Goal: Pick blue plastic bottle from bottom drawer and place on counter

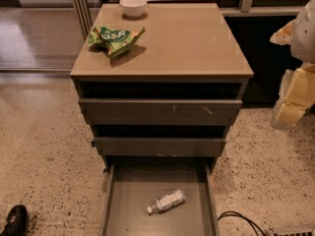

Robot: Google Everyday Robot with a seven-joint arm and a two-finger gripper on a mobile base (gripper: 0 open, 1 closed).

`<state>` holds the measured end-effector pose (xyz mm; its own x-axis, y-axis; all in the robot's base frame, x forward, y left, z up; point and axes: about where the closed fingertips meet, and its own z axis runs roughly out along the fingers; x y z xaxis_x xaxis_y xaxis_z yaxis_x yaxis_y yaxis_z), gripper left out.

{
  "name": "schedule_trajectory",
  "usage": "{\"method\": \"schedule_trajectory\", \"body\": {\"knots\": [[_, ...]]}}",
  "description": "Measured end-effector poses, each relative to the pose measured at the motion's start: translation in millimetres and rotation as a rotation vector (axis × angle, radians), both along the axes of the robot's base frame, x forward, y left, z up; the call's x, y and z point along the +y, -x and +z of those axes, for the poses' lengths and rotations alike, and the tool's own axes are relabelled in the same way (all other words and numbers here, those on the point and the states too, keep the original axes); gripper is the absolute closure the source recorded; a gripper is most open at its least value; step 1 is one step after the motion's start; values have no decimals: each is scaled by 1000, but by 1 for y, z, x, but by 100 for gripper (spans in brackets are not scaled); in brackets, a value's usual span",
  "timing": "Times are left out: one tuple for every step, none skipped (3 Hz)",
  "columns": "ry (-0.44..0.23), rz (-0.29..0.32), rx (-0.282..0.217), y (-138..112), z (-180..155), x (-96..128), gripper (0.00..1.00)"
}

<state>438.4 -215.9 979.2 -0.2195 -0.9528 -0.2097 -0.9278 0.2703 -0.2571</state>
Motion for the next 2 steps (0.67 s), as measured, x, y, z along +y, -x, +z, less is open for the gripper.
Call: {"method": "schedule_trajectory", "body": {"knots": [[0,0,0,0,0,0,0],[-20,3,23,4,-20,1,0]]}}
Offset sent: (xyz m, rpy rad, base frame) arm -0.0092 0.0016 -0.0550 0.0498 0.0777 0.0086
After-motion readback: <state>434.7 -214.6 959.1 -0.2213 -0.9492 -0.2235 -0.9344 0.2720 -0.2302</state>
